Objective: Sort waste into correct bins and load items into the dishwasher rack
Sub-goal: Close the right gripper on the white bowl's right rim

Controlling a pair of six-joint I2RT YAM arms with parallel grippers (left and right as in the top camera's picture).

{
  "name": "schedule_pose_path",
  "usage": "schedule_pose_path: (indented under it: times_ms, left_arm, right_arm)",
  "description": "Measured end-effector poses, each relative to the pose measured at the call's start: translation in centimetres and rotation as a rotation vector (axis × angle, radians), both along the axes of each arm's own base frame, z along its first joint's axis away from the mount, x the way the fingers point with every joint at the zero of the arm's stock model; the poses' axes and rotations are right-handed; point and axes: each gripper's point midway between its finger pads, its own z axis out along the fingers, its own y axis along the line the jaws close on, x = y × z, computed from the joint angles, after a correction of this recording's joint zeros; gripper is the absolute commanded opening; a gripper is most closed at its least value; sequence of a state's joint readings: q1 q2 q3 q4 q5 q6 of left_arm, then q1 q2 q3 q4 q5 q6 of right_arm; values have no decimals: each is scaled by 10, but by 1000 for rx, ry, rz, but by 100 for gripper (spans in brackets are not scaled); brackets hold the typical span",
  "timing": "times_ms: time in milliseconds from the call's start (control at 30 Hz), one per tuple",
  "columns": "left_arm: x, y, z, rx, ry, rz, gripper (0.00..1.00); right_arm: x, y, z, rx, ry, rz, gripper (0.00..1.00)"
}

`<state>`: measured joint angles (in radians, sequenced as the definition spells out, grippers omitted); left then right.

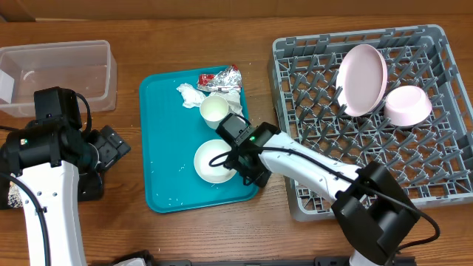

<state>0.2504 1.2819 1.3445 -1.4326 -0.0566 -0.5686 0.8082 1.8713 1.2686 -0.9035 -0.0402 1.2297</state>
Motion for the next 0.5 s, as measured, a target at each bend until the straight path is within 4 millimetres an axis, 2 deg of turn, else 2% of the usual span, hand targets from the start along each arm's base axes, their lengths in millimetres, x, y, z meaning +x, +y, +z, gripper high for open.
schedule_pose_path:
  times_ms: [100,233,300,500]
  left_arm:
    - [0,0,0,0,0,0,100]
    - [0,0,0,0,0,0,100]
    - [0,0,0,0,0,0,100]
    - [0,0,0,0,0,0,100]
  right_arm:
    - [-2,7,0,9,-14,19,66]
    - [-5,14,1,18,-23,37,56]
    - [-6,15,1,21,-25,43,55]
    - [-5,15,1,20,-28,43,43]
